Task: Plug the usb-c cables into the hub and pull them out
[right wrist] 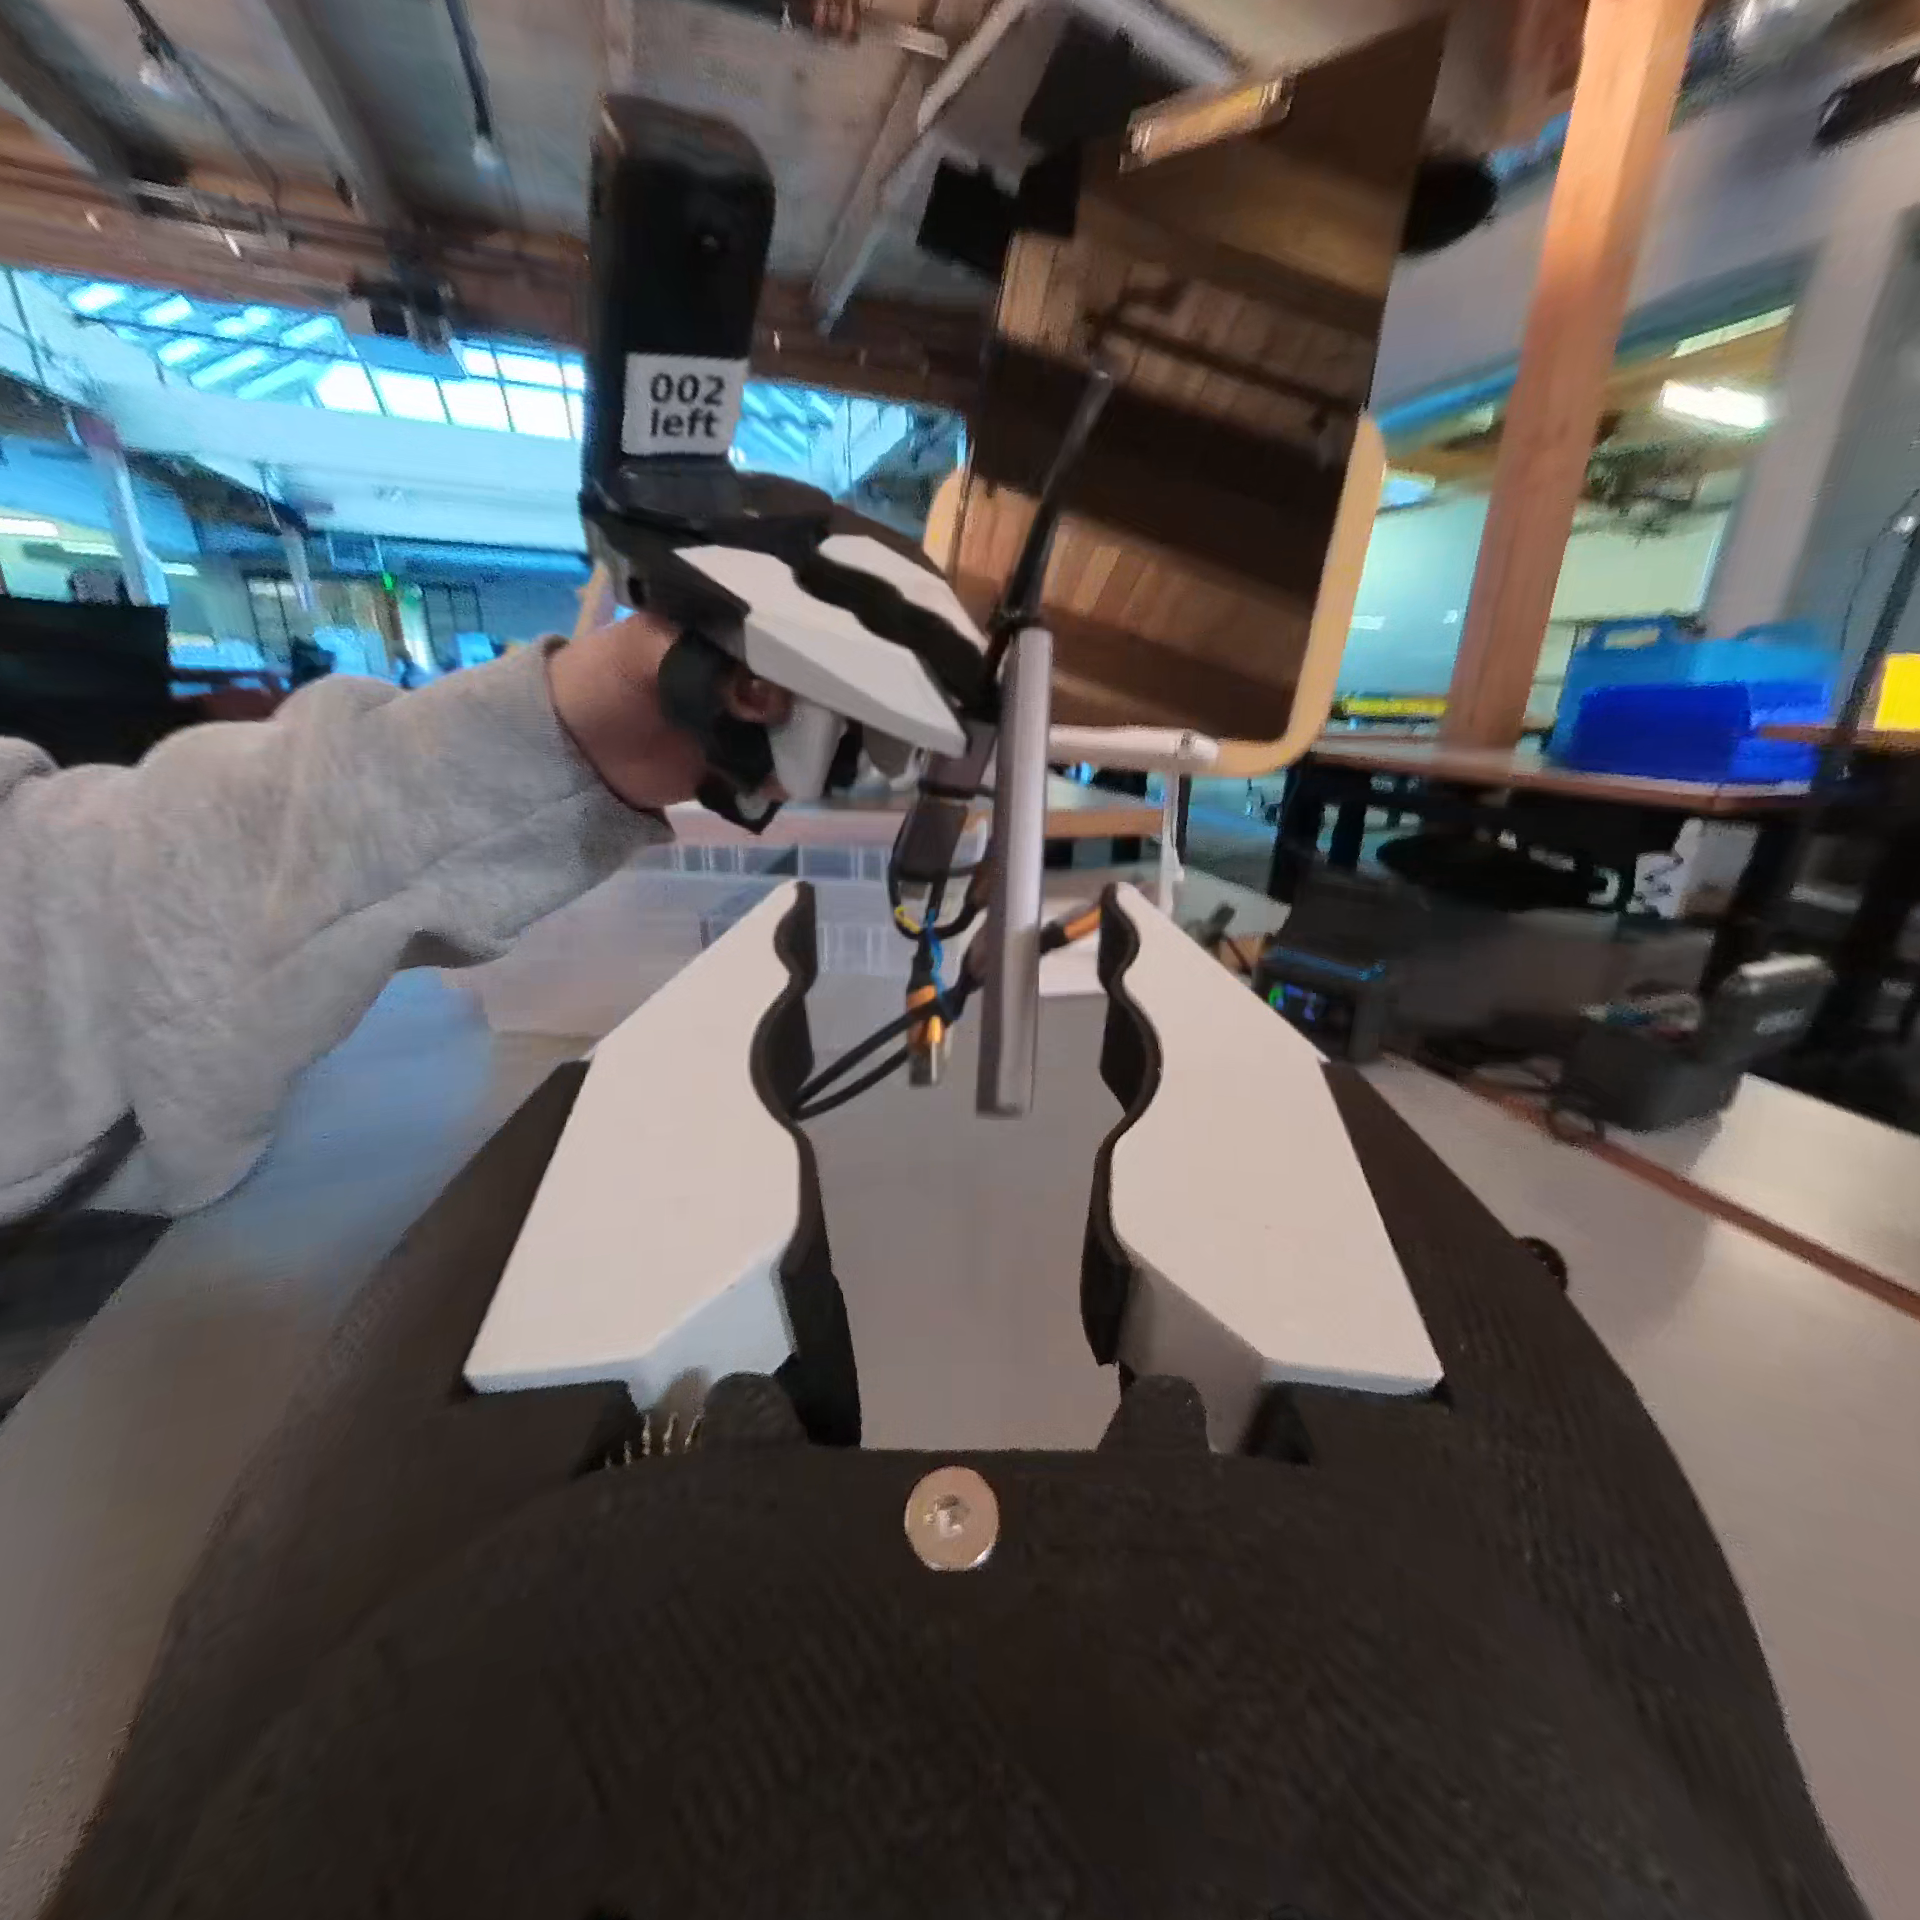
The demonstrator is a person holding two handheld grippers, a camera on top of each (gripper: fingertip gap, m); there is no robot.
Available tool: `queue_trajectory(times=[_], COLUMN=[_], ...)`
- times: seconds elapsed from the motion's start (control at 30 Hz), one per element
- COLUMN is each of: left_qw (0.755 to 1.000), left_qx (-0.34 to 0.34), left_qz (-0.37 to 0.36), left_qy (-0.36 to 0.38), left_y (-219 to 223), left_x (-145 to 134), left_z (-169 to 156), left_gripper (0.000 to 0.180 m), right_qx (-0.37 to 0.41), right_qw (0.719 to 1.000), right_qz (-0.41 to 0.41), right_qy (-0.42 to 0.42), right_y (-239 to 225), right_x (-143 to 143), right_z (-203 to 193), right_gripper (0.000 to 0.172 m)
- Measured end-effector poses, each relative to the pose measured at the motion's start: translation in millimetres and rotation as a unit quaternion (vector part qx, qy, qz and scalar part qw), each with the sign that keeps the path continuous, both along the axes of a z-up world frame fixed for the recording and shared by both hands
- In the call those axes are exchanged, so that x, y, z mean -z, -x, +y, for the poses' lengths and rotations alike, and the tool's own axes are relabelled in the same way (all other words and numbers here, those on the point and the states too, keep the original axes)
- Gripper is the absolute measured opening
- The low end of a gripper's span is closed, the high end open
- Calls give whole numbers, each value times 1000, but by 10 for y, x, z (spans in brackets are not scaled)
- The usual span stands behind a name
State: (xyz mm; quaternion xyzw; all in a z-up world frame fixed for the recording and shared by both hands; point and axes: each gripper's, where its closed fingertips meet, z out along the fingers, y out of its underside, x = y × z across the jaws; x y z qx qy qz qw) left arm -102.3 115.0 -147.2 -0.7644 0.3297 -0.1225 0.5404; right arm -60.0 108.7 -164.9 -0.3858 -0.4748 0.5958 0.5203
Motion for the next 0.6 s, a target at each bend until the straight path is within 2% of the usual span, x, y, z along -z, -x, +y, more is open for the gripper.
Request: queue_trajectory(times=[0.1,0.13,0.17,0.23,0.33,0.43,0.53,0.6], left_qw=[999,999,998,997,991,976,961,953], left_qx=[22,28,30,20,-42,-81,-81,-70], left_qz=[-27,-39,-48,-77,-129,-200,-247,-275], left_qy=[-5,-11,-14,-15,15,32,91,105], left_y=[-165,-194,-208,-199,-89,-79,-263,-400], left_x=[149,156,167,175,250,321,600,736], left_z=[10,5,2,7,53,38,-49,-107], left_gripper=[10,10,10,9,15,37,36,38], right_qx=[35,45,59,109,192,301,382,399], right_qw=[995,992,991,985,959,893,800,752], right_qz=[-71,-86,-85,-85,-92,-90,-70,-50], right_qy=[-57,-75,-88,-102,-187,-321,-457,-523], right_y=[122,147,150,157,134,128,113,123], right_x=[244,303,312,306,304,291,249,210], right_z=[18,18,34,156,285,367,352,263], right_gripper=[41,32,10,6,6,6,5,6])
